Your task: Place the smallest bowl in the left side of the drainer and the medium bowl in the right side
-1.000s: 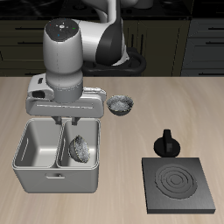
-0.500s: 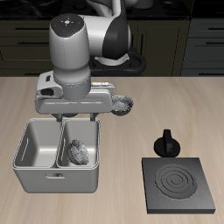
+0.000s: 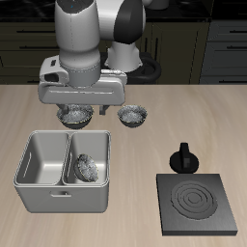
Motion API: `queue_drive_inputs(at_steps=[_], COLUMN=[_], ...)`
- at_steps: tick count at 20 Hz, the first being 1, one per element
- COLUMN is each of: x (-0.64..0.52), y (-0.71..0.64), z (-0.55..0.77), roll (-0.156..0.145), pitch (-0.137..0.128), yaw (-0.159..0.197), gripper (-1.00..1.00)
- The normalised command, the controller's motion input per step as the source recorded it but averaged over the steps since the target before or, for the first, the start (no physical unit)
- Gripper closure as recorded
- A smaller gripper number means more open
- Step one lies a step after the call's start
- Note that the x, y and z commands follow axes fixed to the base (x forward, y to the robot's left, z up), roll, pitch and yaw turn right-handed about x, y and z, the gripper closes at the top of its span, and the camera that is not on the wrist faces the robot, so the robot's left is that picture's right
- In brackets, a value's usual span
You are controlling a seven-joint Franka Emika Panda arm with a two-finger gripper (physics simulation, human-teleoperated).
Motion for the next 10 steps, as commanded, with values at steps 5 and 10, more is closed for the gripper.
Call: queue_drive_inputs(at_steps=[5,10], x=[-0.59,-0.62], y=[0.05,0.03], z=[-0.01,-0.05], roll=[0.002,-0.031], pitch=[-0.013,-0.048], yaw=[-0.048,0.021], gripper=[-1.00,-1.00])
